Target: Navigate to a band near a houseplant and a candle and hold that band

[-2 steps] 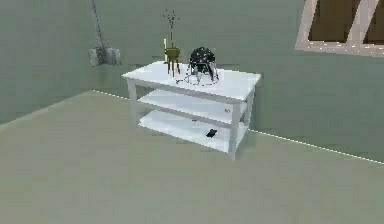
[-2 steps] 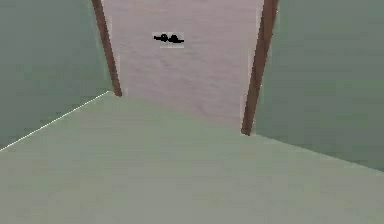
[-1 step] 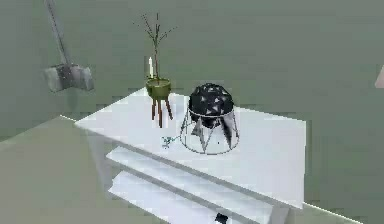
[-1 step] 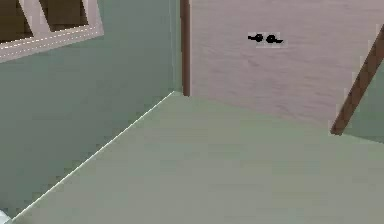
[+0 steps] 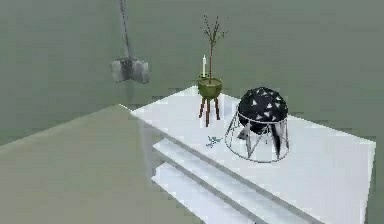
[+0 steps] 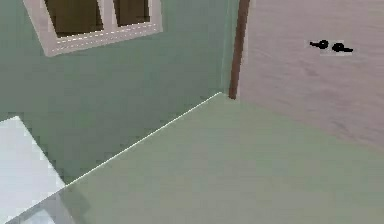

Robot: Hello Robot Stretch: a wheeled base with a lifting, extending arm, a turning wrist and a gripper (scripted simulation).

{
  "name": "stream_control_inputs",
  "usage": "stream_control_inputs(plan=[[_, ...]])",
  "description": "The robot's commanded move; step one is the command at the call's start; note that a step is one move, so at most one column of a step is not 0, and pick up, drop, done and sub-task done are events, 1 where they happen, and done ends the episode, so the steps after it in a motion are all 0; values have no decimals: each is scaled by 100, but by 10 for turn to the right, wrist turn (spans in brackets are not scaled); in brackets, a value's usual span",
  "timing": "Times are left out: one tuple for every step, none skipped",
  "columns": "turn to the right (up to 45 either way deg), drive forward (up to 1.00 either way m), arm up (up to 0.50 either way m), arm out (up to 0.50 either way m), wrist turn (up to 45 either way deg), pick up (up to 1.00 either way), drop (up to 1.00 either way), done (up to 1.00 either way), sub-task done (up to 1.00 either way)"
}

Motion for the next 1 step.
stream_control_inputs(plan=[[0,15,0,0,0,0,0,0,0]])
